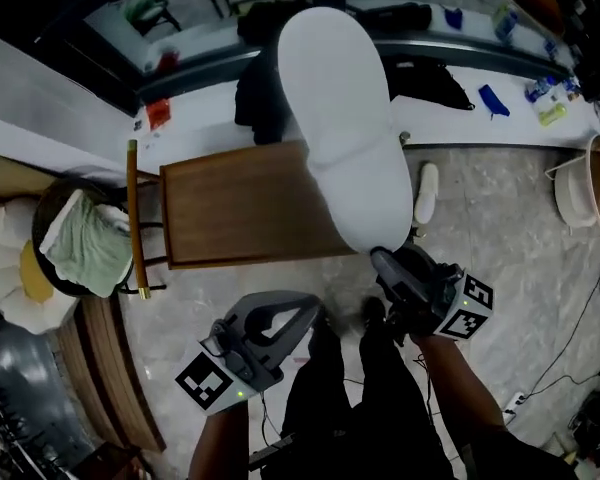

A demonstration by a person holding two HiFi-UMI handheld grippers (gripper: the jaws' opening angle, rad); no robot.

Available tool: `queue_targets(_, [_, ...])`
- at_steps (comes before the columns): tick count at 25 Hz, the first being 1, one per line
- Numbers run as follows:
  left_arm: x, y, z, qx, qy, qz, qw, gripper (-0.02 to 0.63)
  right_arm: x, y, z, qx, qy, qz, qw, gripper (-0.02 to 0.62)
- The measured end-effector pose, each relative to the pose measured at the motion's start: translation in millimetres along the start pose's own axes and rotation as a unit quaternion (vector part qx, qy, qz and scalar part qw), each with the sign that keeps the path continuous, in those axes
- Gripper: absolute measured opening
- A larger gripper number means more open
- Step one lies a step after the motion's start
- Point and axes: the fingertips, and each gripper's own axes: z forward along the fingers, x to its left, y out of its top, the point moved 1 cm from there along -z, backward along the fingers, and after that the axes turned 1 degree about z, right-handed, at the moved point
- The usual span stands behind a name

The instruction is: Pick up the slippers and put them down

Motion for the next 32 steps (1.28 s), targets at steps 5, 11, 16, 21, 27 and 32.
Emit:
queue_targets(5, [23, -66, 9, 0.024, -0.008, -0.026, 0.9993, 0.012, -69, -47, -12, -0.017, -0.040, 0.062, 0.997, 0.055])
queue_targets(11, [40, -117, 19, 0.030, -0.024, -0.048, 0.9981, 0.012, -123, -106, -36, -0.031, -0.100, 0.139, 0.985, 0.055])
queue_targets(16, [44, -149, 27, 0.034, -0.040, -0.064, 0.9965, 0.012, -146, -132, -49, -0.027, -0.125, 0.161, 0.979, 0.055])
queue_targets(21, [41, -168, 36, 0.029, -0.052, -0.076, 0.9953, 0.012, -160, -147, -58, -0.012, -0.146, 0.174, 0.974, 0.055])
queue_targets(27, [35, -178, 39, 0.030, -0.054, -0.080, 0.9949, 0.012, -164, -151, -61, -0.006, -0.171, 0.180, 0.969, 0.055])
queue_targets(32, [36, -184, 37, 0.029, -0.047, -0.096, 0.9939, 0.012, -169, -160, -64, 0.004, -0.198, 0.189, 0.962, 0.055])
